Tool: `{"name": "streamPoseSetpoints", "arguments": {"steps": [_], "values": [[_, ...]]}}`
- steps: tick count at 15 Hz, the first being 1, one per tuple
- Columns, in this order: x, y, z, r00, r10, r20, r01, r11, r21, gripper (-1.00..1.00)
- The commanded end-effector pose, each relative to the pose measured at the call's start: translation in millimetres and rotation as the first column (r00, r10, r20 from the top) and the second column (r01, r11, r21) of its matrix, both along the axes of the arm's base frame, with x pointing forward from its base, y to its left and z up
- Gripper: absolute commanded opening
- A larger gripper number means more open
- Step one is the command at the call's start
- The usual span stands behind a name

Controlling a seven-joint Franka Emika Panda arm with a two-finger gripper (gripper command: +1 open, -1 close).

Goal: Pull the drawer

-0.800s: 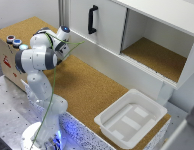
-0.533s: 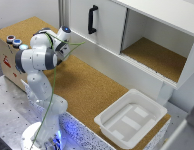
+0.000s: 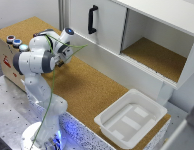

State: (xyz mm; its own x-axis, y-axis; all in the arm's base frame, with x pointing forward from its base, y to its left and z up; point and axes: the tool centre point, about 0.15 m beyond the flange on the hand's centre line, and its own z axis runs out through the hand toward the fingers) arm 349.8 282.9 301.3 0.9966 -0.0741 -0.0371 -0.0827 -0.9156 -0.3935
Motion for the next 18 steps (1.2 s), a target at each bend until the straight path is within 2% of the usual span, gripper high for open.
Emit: {"name": "streamPoseSetpoints", "arguments": {"steps": [1,10,18], "values": [[-3.6,-62.7,-40.0,1.0,-0.026,0.0,0.026,1.0,0.001,-1.0],[15.5,-130.3,-36.9,0.998,-0.059,0.027,0.06,0.998,-0.02,-1.0],[14.7,-166.3,-36.7,0.993,-0.115,0.019,0.115,0.993,-0.023,-1.0]]}}
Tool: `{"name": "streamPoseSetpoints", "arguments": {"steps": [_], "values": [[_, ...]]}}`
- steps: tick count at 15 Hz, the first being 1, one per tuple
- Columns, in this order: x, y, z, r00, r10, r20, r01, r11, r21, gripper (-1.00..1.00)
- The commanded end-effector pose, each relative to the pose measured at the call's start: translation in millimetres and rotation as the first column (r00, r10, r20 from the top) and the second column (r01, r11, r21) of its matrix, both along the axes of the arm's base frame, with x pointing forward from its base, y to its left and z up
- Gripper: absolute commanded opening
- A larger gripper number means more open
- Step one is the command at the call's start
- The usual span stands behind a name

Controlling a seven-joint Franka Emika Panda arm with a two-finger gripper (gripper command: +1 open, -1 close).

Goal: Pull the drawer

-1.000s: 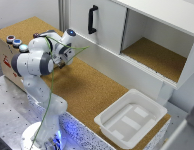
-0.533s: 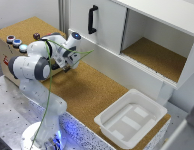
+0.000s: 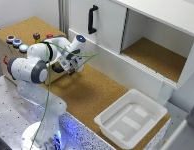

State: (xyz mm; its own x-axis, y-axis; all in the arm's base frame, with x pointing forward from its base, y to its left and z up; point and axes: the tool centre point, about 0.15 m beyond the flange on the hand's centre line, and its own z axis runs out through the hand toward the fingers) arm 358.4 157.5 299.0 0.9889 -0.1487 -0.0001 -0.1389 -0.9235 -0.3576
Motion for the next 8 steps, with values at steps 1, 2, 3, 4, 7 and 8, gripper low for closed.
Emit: {"name": "streamPoseSetpoints", "arguments": {"steps": [1,2,3,4,7,8], "values": [[4.7,-41.9,-32.3,0.999,-0.038,-0.011,0.038,0.999,0.012,-1.0],[2.7,-41.1,-28.8,0.999,-0.028,-0.017,0.028,1.0,0.003,-1.0],[0.6,-38.6,-23.1,1.0,-0.01,-0.015,0.01,1.0,-0.006,1.0],[-2.6,-35.1,-15.5,1.0,0.014,-0.006,-0.014,1.0,-0.02,1.0],[-10.7,-29.2,1.4,0.998,0.06,0.021,-0.059,0.997,-0.042,1.0],[-11.9,-28.7,3.6,0.998,0.064,0.021,-0.063,0.997,-0.047,1.0]]}}
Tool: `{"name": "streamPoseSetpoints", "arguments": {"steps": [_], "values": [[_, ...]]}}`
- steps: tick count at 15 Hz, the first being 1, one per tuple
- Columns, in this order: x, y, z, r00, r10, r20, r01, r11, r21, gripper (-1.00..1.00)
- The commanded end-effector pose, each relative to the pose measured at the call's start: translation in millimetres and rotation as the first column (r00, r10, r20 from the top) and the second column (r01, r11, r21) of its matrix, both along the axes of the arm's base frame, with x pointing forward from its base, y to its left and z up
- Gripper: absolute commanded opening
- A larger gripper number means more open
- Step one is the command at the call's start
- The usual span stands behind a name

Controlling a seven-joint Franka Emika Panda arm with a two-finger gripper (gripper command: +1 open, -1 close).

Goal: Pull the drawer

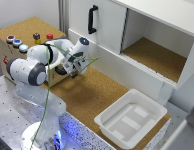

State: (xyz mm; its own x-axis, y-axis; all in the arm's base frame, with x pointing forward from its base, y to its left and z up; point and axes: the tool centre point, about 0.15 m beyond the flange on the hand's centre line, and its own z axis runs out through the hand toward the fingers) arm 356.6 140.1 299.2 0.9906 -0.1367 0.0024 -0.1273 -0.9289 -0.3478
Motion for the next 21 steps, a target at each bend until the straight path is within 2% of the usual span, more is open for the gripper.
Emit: {"name": "streamPoseSetpoints", "arguments": {"steps": [1,3,6,7,10,13,14,15,17,18,19,20,21], "values": [[-12.1,-11.8,7.0,0.999,0.044,0.028,-0.042,0.998,-0.038,1.0],[-14.5,-12.3,16.3,0.998,0.046,0.042,-0.045,0.998,-0.037,1.0],[-18.6,-7.1,37.0,0.995,0.059,0.077,-0.053,0.996,-0.079,1.0],[-21.3,-4.7,47.3,0.993,0.06,0.097,-0.049,0.992,-0.113,1.0],[-27.3,0.2,81.5,0.992,0.058,0.111,-0.032,0.974,-0.222,1.0],[-31.3,1.2,116.7,0.989,0.093,0.116,-0.058,0.959,-0.276,1.0],[-29.6,3.1,125.4,0.986,0.127,0.108,-0.093,0.958,-0.272,1.0],[-26.2,7.7,132.7,0.982,0.163,0.097,-0.13,0.95,-0.283,1.0],[-10.9,25.1,142.8,0.959,0.283,0.019,-0.267,0.924,-0.274,1.0],[-1.7,35.2,143.5,0.944,0.327,-0.04,-0.325,0.906,-0.27,1.0],[5.7,49.8,145.8,0.919,0.385,-0.087,-0.394,0.878,-0.27,1.0],[8.8,69.1,148.8,0.89,0.438,-0.123,-0.454,0.839,-0.3,1.0],[9.1,88.1,153.7,0.866,0.479,-0.144,-0.499,0.81,-0.309,1.0]]}}
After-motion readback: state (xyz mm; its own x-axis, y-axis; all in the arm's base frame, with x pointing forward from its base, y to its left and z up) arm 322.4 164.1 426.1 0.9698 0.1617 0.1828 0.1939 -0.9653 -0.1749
